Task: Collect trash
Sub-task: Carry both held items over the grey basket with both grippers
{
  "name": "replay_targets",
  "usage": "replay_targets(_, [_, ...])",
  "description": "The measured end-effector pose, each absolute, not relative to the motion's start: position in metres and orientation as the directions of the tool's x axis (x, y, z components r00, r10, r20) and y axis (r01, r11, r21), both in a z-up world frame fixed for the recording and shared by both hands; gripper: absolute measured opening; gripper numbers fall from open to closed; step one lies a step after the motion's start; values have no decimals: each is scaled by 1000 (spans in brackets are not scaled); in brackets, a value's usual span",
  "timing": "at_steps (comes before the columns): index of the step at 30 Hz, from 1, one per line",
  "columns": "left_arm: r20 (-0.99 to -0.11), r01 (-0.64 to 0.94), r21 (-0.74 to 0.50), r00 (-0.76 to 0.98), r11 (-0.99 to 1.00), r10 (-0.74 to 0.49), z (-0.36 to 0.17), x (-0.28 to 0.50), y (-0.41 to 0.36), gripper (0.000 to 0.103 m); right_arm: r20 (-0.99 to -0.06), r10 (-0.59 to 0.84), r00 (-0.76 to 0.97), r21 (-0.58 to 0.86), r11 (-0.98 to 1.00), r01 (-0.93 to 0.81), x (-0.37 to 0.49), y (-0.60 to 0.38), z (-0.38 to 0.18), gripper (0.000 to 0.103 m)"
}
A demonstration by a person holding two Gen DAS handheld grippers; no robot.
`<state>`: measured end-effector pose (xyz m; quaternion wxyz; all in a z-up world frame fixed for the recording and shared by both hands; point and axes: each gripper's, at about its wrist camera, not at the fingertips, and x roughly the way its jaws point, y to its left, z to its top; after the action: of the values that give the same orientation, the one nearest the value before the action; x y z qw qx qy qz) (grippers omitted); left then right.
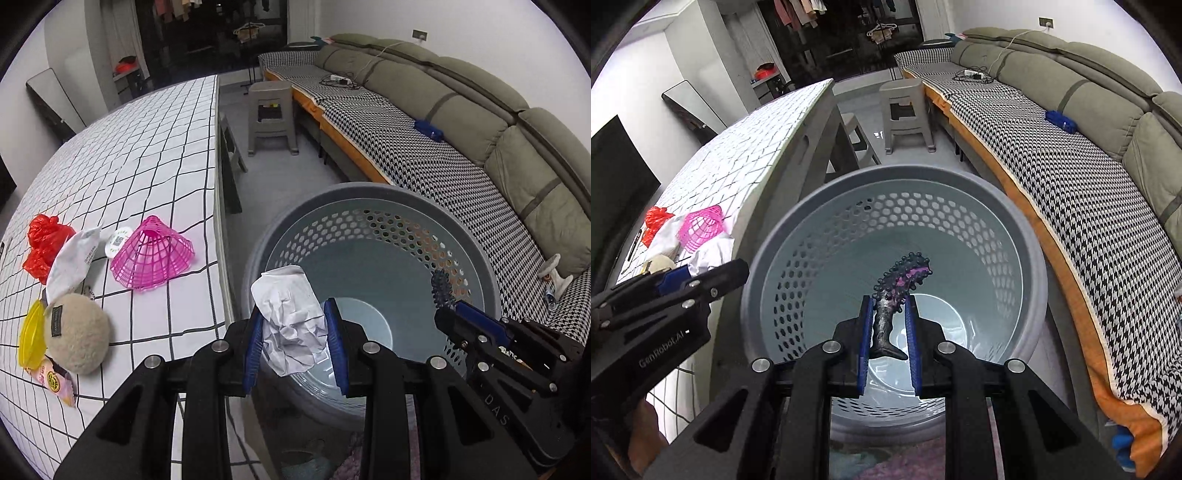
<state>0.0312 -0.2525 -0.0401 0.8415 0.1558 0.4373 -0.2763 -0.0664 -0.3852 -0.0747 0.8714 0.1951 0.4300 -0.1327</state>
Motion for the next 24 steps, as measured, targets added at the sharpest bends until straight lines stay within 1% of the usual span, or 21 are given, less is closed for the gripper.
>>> replay_targets(9, [-834, 602, 30, 455, 798, -312, -48, 34, -260, 32, -805, -43, 592, 243, 886, 395, -65, -389, -81, 17])
replay_targets(11, [-833, 602, 31, 456, 798, -312, -48, 33, -260, 34, -806, -39, 591, 247, 885, 395, -64, -391, -82, 17])
replay_targets(18, [-838, 600, 31, 452, 799, -307, -48, 33, -260, 35, -808, -33, 588, 252, 883, 396, -64, -393, -84, 17])
replay_targets(21, [-836, 598, 36, 457, 801, -304, -48, 33, -258, 39, -806, -37, 591, 252, 882, 399, -64, -393, -83, 17])
replay_targets(22, [-835, 596, 37, 459, 802, -302, -47, 32, -258, 45, -805, -37, 592, 253, 881, 400, -64, -394, -83, 18])
replay_targets(23, [-834, 594, 38, 461, 804, -302, -47, 32, -257, 54, -803, -41, 595, 253, 880, 403, -64, -395, -82, 18])
replay_targets(24, [-832, 592, 36, 464, 805, -304, -46, 32, -257, 58, -800, -46, 598, 252, 879, 405, -65, -395, -81, 21])
